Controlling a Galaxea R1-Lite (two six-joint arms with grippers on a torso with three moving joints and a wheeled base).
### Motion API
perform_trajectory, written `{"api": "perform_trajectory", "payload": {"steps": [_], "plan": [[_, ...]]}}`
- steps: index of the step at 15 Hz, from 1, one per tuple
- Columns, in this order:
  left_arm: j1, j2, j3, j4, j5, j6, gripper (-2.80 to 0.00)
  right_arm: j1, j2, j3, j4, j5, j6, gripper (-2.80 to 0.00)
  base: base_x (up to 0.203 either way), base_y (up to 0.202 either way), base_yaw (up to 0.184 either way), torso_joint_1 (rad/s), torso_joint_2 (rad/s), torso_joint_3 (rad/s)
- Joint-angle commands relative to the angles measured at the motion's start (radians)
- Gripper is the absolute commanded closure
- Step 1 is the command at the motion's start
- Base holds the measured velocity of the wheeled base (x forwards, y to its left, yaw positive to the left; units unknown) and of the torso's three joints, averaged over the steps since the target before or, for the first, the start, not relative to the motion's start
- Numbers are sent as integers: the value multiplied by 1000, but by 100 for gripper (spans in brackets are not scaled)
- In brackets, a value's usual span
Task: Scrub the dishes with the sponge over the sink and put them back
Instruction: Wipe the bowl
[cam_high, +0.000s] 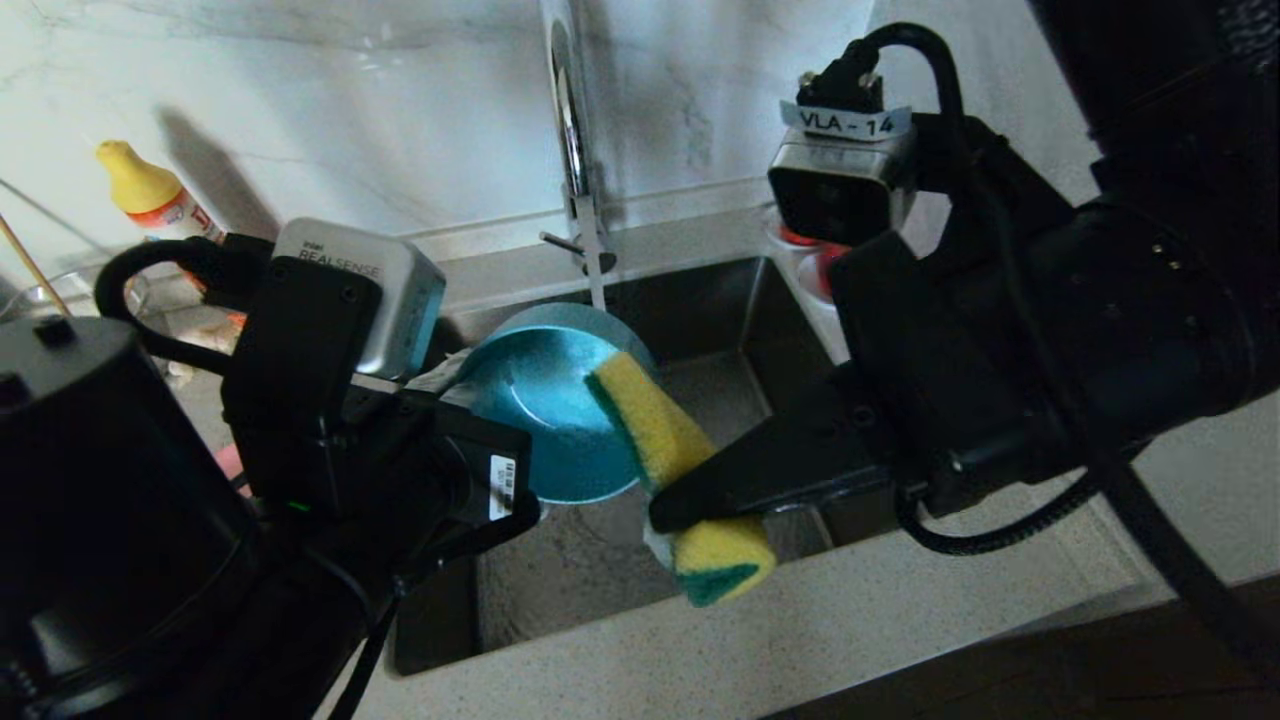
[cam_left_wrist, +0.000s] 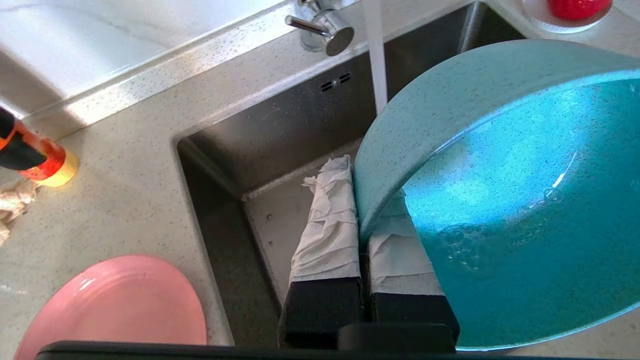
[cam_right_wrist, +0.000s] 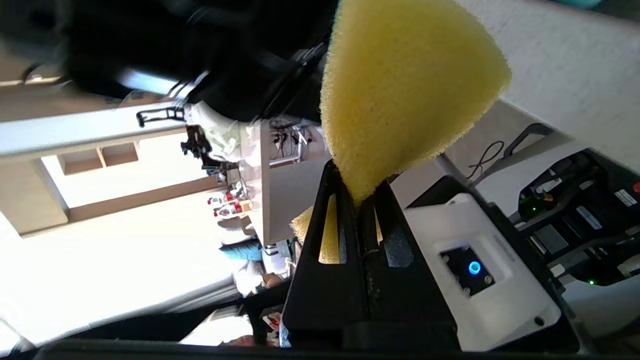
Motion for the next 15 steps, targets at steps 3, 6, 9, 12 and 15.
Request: {"api": "perform_trajectory", "payload": {"steps": [3, 6, 9, 12, 15], "plan": [[29, 8, 20, -3, 7, -25, 0, 8, -116, 17, 29, 0, 4, 0, 0, 0, 0, 0, 0, 0], [82, 16, 60, -2, -1, -58, 0, -1, -183, 36, 31, -26, 4, 0, 0, 0, 0, 0, 0, 0], [101, 25, 91, 2, -3, -103, 0, -46, -213, 63, 30, -41, 2, 0, 0, 0, 0, 0, 0, 0], [118, 54, 136, 7, -11, -153, 0, -89, -227, 118, 20, -43, -2, 0, 0, 0, 0, 0, 0, 0], [176, 114, 139, 19, -51, -194, 0, -103, -245, 143, 18, -43, -5, 0, 0, 0, 0, 0, 0, 0]]}}
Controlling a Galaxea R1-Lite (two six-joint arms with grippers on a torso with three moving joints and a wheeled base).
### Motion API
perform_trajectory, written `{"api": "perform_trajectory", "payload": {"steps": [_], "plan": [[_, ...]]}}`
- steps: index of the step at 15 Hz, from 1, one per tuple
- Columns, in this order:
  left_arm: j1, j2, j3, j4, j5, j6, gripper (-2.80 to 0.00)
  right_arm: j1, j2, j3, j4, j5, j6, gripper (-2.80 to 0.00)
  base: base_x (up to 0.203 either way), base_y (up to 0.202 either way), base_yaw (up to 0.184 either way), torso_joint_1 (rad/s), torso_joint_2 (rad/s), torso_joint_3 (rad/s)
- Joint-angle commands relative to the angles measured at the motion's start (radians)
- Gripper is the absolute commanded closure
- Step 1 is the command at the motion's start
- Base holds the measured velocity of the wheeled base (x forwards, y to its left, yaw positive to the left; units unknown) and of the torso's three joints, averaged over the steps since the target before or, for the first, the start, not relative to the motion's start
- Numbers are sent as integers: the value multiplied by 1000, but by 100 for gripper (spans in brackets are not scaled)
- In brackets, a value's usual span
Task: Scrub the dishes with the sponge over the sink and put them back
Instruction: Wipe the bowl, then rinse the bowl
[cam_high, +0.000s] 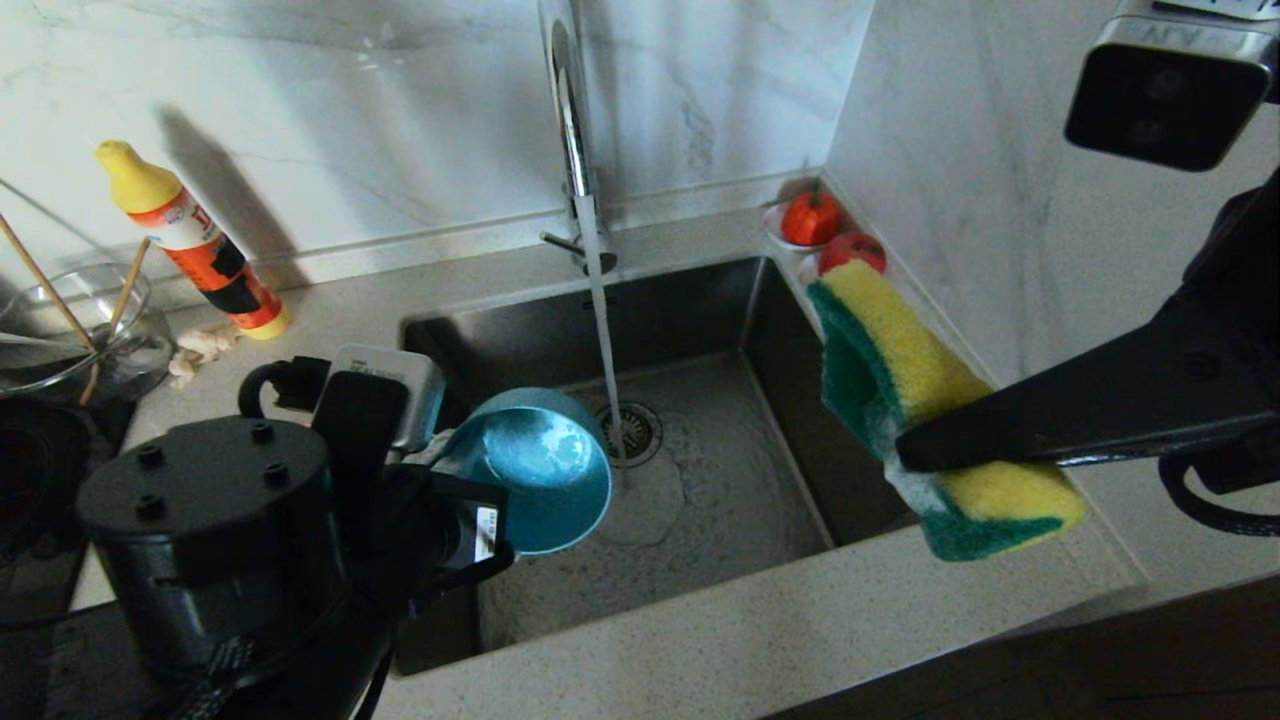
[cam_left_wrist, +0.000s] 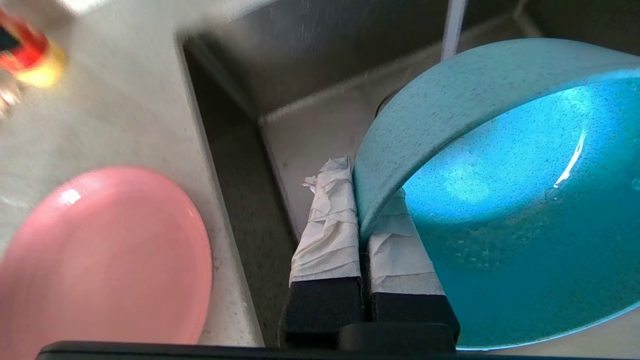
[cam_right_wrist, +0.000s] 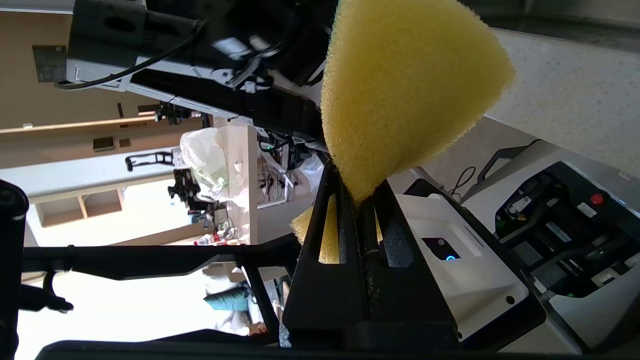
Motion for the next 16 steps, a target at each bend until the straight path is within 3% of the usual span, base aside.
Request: {"api": "perform_trajectory", "payload": {"steps": [1, 3, 5, 10, 13, 16], "plan": [[55, 64, -6, 19, -30, -15, 0, -6, -21, 13, 6, 3, 4, 0, 0, 0, 0, 0, 0, 0], [105, 94, -53, 77, -81, -43, 0, -11, -31, 33, 4, 3, 3, 0, 0, 0, 0, 0, 0, 0], [148, 102, -130, 205, -135, -109, 0, -13, -33, 45, 7, 2, 3, 0, 0, 0, 0, 0, 0, 0], [201, 103, -398, 643, -329, -381, 0, -14, -39, 70, 2, -12, 3, 0, 0, 0, 0, 0, 0, 0], [234, 157, -509, 771, -410, -480, 0, -14, -47, 80, 2, -12, 5, 0, 0, 0, 0, 0, 0, 0], [269, 202, -541, 804, -461, -538, 0, -14, -51, 92, 2, -12, 4, 0, 0, 0, 0, 0, 0, 0]]}}
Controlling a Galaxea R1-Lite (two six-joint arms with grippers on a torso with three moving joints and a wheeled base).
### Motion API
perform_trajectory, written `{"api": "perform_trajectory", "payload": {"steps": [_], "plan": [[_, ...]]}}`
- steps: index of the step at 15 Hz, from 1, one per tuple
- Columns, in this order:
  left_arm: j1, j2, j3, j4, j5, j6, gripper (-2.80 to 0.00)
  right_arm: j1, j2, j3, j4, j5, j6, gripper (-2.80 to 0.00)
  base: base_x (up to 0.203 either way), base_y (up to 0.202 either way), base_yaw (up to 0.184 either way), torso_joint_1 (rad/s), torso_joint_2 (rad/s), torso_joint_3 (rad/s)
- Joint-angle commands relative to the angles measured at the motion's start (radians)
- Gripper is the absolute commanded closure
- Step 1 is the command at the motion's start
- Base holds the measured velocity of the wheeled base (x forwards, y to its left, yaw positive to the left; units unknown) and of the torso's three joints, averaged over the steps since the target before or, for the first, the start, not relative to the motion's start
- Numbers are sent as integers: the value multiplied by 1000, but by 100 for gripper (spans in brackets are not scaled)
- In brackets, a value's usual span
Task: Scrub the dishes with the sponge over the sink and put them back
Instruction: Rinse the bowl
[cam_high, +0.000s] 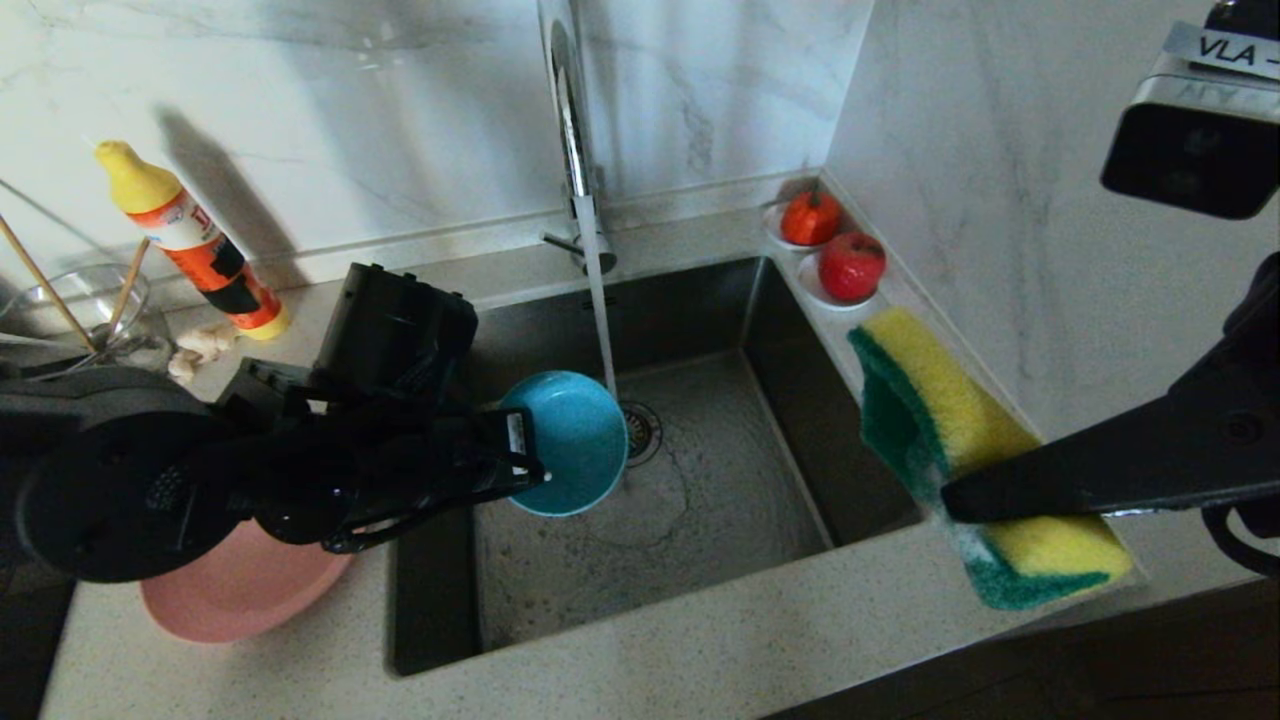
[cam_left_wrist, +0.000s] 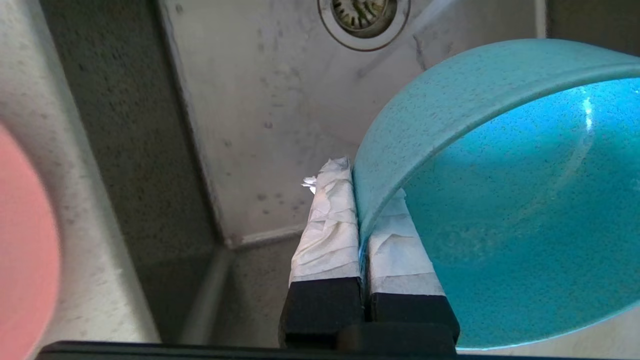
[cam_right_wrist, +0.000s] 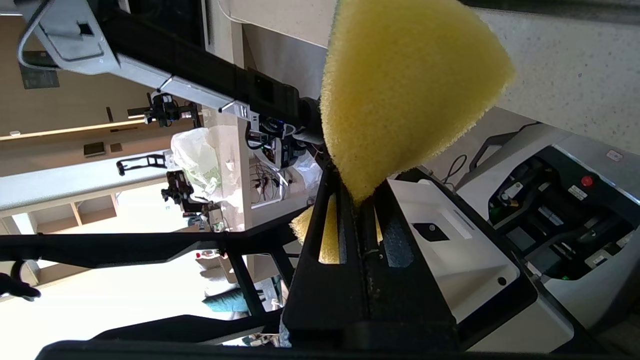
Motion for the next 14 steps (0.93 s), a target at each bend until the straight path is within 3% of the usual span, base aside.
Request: {"api": "perform_trajectory", "payload": {"steps": [1, 14], "plan": [[31, 48, -24, 2, -6, -17, 0, 0, -4, 14, 3, 3, 2, 0, 0, 0, 0, 0, 0, 0], [67, 214, -175, -9, -7, -157, 0, -19, -10, 34, 3, 5, -1, 0, 0, 0, 0, 0, 0, 0]]}}
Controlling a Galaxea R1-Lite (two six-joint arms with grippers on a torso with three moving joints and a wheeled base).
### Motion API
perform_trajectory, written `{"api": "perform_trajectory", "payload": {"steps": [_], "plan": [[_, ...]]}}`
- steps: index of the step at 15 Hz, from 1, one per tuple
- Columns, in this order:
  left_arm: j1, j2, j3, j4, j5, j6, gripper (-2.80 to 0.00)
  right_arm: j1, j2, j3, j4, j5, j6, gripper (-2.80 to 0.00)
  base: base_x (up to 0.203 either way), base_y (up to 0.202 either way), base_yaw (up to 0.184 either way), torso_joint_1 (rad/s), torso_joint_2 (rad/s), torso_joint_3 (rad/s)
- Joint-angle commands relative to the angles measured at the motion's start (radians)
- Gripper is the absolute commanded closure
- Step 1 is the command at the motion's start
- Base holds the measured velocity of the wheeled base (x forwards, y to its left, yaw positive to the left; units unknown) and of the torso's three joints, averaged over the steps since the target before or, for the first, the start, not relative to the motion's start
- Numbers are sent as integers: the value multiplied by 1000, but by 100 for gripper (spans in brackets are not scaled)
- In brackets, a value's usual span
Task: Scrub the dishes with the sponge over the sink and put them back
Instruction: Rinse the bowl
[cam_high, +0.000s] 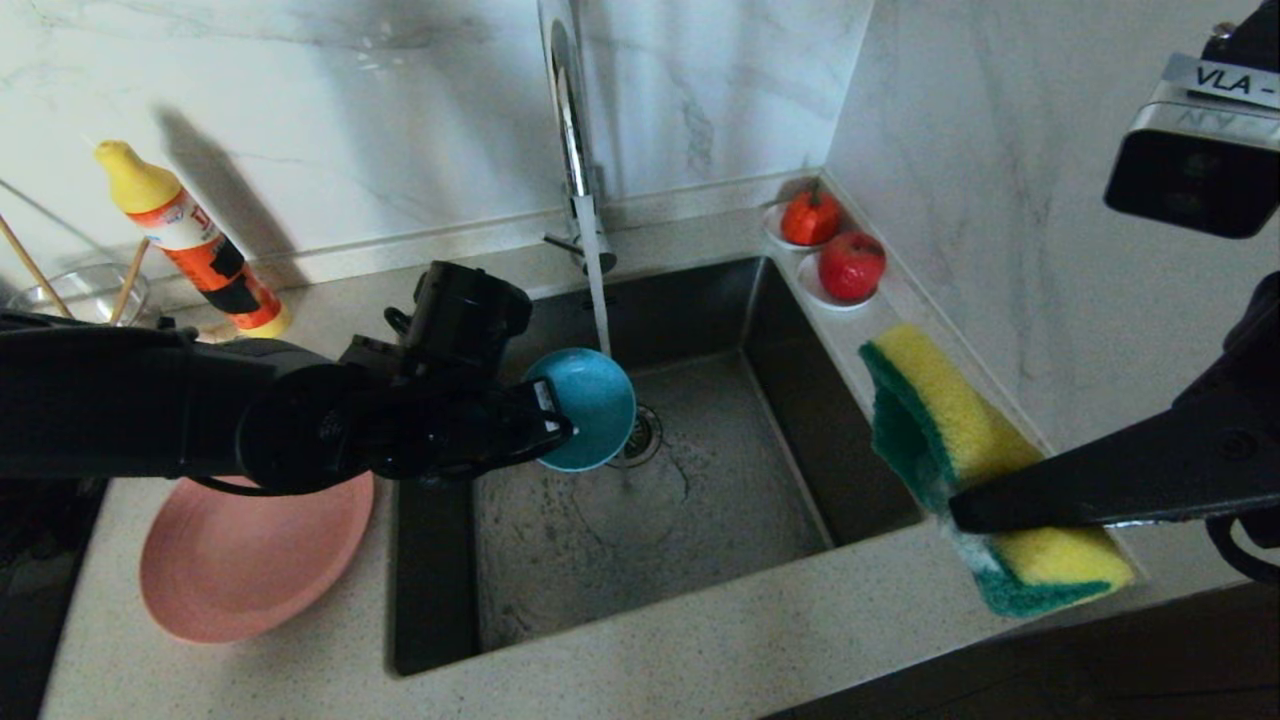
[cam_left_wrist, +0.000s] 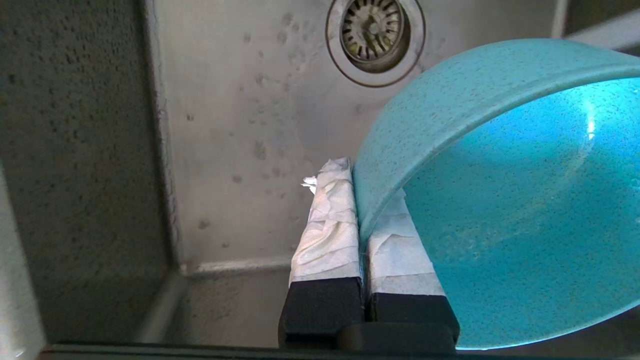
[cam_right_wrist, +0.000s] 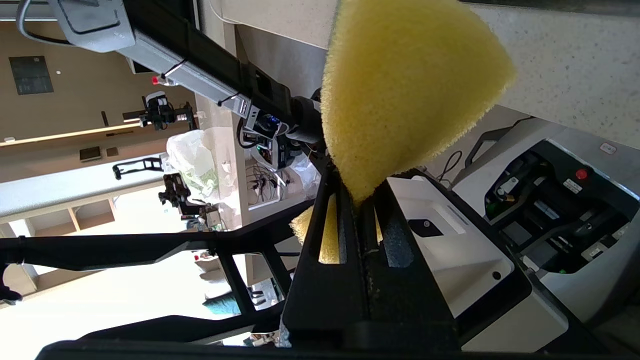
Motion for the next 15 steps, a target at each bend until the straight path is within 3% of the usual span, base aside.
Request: {"api": "perform_trajectory", "payload": {"steps": [1, 8, 15], "plan": [[10, 36, -18, -1, 2, -19, 0, 0, 0, 9, 4, 1, 2, 0, 0, 0, 0, 0, 0, 0], [34, 99, -94, -2, -7, -113, 0, 0, 1, 29, 3, 3, 2, 0, 0, 0, 0, 0, 0, 0], [69, 141, -143, -3, -13, -142, 0, 0, 5, 30, 4, 3, 2, 0, 0, 0, 0, 0, 0, 0]]}}
